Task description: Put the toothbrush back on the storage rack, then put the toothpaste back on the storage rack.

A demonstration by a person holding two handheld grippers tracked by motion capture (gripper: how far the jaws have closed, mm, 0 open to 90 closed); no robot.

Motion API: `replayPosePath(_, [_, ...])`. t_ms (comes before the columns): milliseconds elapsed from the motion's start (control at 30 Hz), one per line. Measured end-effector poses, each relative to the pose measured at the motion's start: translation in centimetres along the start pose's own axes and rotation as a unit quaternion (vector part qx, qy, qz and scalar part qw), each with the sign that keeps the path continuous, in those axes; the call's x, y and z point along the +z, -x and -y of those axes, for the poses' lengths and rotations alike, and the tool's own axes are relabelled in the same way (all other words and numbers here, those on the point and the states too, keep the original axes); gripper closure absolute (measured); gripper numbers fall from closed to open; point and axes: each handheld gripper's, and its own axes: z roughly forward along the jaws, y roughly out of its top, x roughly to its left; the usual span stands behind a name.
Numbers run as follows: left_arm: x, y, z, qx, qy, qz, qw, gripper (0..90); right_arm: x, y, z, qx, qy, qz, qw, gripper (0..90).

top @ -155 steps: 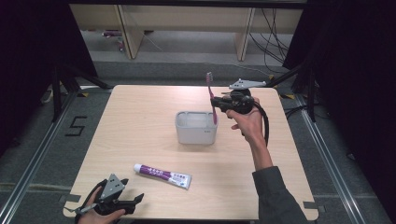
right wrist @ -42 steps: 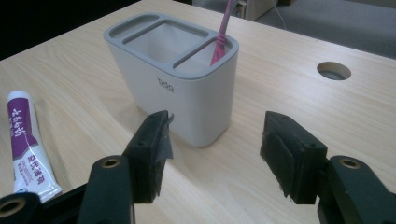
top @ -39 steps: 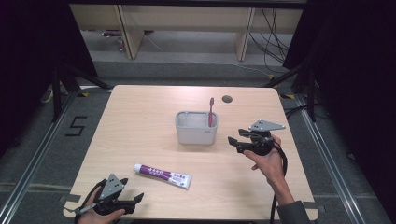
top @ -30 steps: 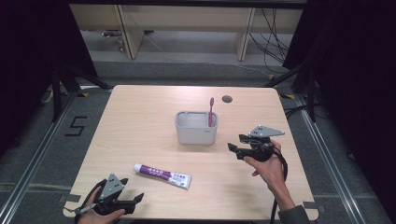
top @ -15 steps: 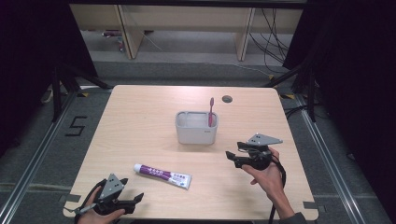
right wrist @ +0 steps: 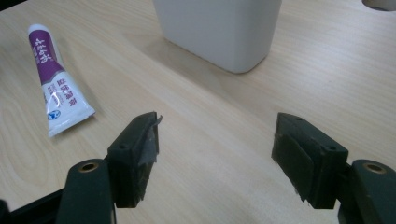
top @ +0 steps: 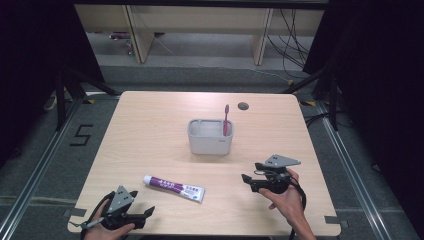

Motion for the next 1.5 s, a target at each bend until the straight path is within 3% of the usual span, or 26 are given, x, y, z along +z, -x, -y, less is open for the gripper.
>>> replayPosePath(67, [0.0, 0.0, 0.0, -0.001, 0.000, -0.001, 1.0000, 20.5, 0.0, 0.0, 0.4, 0.000, -0.005, -0.009, 0.9999, 32.1])
replayPosePath(167, [0.0, 0.0, 0.0, -0.001, 0.000, -0.002, 1.0000, 20.4, -0.1, 0.0, 0.7, -0.008, -0.004, -0.002, 1.0000, 31.6])
replayPosePath(200, [0.0, 0.0, 0.0, 0.000, -0.001, 0.000, 1.0000, 20.4, -0.1, -0.2, 1.0, 0.010, -0.007, -0.010, 0.9999, 31.4])
replayPosePath(333, [-0.1, 0.0, 0.0, 0.001, -0.001, -0.001, 1.0000, 20.3, -0.2, 0.1, 1.6, -0.002, -0.010, -0.010, 0.9999, 30.2])
replayPosePath(433, [0.0, 0.0, 0.0, -0.002, 0.001, 0.001, 1.0000, 20.2, -0.4, -0.1, 2.0, 0.010, -0.017, -0.002, 0.9998, 29.2])
replayPosePath(500, [0.0, 0.0, 0.0, -0.001, 0.001, 0.001, 1.0000, 20.3, -0.5, -0.1, 2.1, 0.005, -0.014, -0.001, 0.9999, 28.0])
replayPosePath(533, [0.0, 0.0, 0.0, 0.000, 0.001, 0.001, 1.0000, 20.2, -0.5, -0.3, 2.3, 0.015, -0.017, -0.010, 0.9997, 26.7])
replayPosePath(633, [0.0, 0.0, 0.0, -0.002, -0.001, 0.001, 1.0000, 20.2, -0.6, -0.3, 2.4, 0.008, -0.018, -0.007, 0.9998, 25.2])
replayPosePath(700, [0.0, 0.0, 0.0, -0.002, -0.002, 0.001, 1.0000, 20.2, -0.8, -0.5, 2.6, 0.018, -0.016, -0.002, 0.9997, 22.4])
replayPosePath(733, [0.0, 0.0, 0.0, 0.000, 0.002, 0.001, 1.0000, 20.2, -0.9, -0.7, 2.9, 0.034, -0.017, -0.003, 0.9993, 20.3])
replayPosePath(867, [0.0, -0.1, 0.0, -0.002, 0.004, 0.003, 1.0000, 20.1, -1.0, -0.9, 3.4, 0.028, -0.010, -0.010, 0.9995, 20.0])
replayPosePath(900, [0.0, -0.1, 0.0, 0.000, 0.002, 0.002, 1.0000, 20.1, -1.2, -0.8, 3.4, 0.013, -0.015, -0.003, 0.9998, 20.0])
replayPosePath(967, [0.0, 0.0, 0.0, -0.001, -0.001, 0.001, 1.0000, 20.1, -1.2, -0.9, 3.6, 0.009, -0.015, -0.008, 0.9998, 20.0])
replayPosePath(1000, [0.0, 0.0, 0.0, -0.001, -0.001, 0.001, 1.0000, 20.1, -1.2, -1.2, 3.8, 0.022, -0.012, -0.010, 0.9996, 19.9])
replayPosePath(1167, [0.0, 0.0, 0.0, -0.001, 0.002, 0.000, 1.0000, 20.0, -1.6, -1.5, 4.1, 0.017, -0.022, -0.012, 0.9995, 20.2])
replayPosePath(1200, [0.0, 0.0, 0.0, -0.001, 0.000, 0.001, 1.0000, 20.0, -1.6, -1.7, 4.2, 0.025, -0.016, -0.016, 0.9994, 20.2])
replayPosePath(1400, [0.0, 0.0, 0.1, 0.000, 0.003, 0.003, 1.0000, 19.8, -2.1, -1.9, 4.7, 0.002, -0.025, -0.009, 0.9996, 20.6])
replayPosePath(1433, [0.0, 0.0, 0.1, -0.001, 0.003, 0.003, 1.0000, 19.8, -2.2, -2.2, 4.8, 0.013, -0.032, -0.009, 0.9994, 20.6])
replayPosePath(1500, [0.1, -0.1, 0.2, -0.001, 0.008, 0.002, 1.0000, 19.7, -2.3, -2.2, 5.0, 0.009, -0.031, -0.015, 0.9994, 20.7])
